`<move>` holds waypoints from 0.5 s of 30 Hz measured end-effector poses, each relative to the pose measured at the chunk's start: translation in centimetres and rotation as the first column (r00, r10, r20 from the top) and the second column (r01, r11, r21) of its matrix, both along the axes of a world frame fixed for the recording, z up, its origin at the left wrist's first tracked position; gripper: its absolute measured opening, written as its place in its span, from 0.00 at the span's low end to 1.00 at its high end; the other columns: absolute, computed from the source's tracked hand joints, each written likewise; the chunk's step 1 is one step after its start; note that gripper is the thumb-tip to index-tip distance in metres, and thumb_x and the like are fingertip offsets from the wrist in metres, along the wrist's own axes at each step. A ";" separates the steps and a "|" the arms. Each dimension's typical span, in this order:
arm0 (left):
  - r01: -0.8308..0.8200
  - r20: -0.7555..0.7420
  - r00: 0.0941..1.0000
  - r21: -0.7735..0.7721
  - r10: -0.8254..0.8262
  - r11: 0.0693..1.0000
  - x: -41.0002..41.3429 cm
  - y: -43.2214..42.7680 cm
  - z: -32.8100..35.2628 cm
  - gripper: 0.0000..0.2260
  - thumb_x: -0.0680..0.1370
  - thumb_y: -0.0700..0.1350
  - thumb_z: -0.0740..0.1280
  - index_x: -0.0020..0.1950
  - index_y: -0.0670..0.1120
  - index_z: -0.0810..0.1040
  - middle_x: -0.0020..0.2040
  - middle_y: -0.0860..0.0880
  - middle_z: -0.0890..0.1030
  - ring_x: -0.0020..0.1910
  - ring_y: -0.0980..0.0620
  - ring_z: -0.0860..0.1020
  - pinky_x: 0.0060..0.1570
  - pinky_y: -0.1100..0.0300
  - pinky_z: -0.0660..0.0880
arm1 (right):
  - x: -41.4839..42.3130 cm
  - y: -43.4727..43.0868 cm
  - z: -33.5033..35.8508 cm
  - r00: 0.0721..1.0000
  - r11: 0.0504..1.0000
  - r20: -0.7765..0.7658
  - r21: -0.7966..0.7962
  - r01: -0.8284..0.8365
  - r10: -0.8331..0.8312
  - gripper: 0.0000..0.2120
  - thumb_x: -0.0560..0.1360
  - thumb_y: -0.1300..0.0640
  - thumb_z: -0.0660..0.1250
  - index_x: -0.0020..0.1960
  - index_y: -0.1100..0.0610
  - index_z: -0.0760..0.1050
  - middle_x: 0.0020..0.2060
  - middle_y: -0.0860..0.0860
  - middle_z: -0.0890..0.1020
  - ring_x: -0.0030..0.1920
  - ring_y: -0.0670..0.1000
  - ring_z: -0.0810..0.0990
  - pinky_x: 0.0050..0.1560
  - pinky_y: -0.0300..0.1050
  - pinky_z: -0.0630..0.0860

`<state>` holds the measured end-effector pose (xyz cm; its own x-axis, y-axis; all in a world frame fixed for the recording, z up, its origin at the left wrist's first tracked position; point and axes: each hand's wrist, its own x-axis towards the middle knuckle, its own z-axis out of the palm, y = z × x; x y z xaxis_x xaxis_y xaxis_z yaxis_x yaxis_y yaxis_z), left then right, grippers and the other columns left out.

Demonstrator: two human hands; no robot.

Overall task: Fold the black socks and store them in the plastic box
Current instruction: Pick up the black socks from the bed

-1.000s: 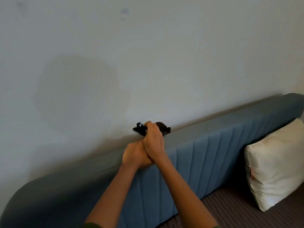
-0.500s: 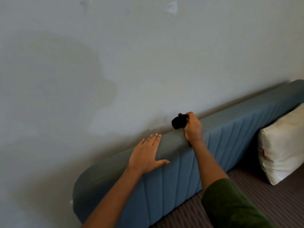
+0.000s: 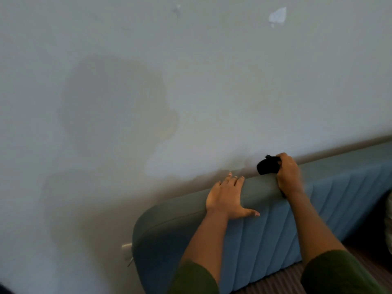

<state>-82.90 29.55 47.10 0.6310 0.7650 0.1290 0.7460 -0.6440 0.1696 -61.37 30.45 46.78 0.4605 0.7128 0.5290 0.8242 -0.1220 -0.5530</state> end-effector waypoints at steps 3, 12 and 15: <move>0.011 0.006 1.000 -0.017 -0.011 1.000 0.2 0.1 -0.1 0.50 0.65 0.70 0.67 0.78 0.47 0.53 0.78 0.47 0.57 0.79 0.50 0.50 0.75 0.48 0.54 | 0.3 0.0 -0.1 1.000 1.000 -0.014 -0.021 0.009 -0.009 0.13 0.73 0.71 0.56 0.55 0.64 0.72 0.51 0.66 0.77 0.50 0.66 0.77 0.47 0.57 0.74; 0.086 0.000 0.996 -0.158 -0.087 0.984 -0.4 0.1 1.2 0.48 0.68 0.62 0.72 0.79 0.47 0.50 0.79 0.47 0.55 0.79 0.49 0.50 0.74 0.45 0.53 | -0.3 -0.6 0.6 0.998 0.994 -0.024 -0.093 0.049 -0.052 0.10 0.74 0.70 0.58 0.53 0.65 0.73 0.49 0.67 0.78 0.50 0.67 0.77 0.45 0.58 0.74; 0.108 0.026 0.994 -0.172 -0.105 0.979 -0.8 0.3 1.1 0.47 0.68 0.60 0.72 0.79 0.46 0.51 0.79 0.46 0.55 0.79 0.48 0.50 0.75 0.46 0.50 | -1.2 -0.4 1.4 0.996 0.986 -0.042 -0.152 0.067 -0.074 0.11 0.73 0.72 0.59 0.53 0.66 0.73 0.49 0.68 0.79 0.49 0.67 0.77 0.45 0.58 0.75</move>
